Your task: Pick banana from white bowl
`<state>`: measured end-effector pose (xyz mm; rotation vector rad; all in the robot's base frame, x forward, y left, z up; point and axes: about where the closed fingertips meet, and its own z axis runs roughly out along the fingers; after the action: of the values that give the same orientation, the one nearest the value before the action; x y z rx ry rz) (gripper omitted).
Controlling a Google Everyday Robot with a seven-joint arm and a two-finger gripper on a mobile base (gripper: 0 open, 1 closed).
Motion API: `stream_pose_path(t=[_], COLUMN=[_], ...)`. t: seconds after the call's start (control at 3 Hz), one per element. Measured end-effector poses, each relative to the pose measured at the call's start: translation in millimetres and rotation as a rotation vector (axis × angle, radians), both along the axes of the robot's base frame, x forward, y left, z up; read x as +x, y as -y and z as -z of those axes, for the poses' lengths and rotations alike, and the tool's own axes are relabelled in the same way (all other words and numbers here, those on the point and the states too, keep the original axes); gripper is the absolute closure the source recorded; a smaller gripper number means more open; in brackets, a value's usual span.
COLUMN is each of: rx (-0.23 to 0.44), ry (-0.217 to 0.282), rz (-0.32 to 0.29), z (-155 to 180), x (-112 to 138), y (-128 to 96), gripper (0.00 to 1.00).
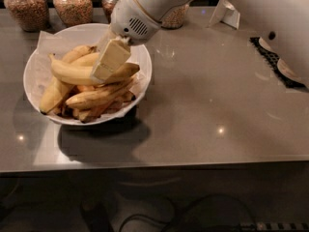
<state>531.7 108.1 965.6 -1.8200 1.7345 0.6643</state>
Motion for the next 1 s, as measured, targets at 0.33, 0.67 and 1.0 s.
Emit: stream_pose_path(t=[0.33,0.67,1.0], rx=[0.001,0.015,0.031], ry=[-0.017,-0.050,-0.072], rz=[-0.003,-0.009,-0.024], z=[6.9,18.4,25.2], x=[0.2,-3.0,-6.0], y=[-3.6,-10.6,-19.0], gripper=[0.34,0.36,0.51])
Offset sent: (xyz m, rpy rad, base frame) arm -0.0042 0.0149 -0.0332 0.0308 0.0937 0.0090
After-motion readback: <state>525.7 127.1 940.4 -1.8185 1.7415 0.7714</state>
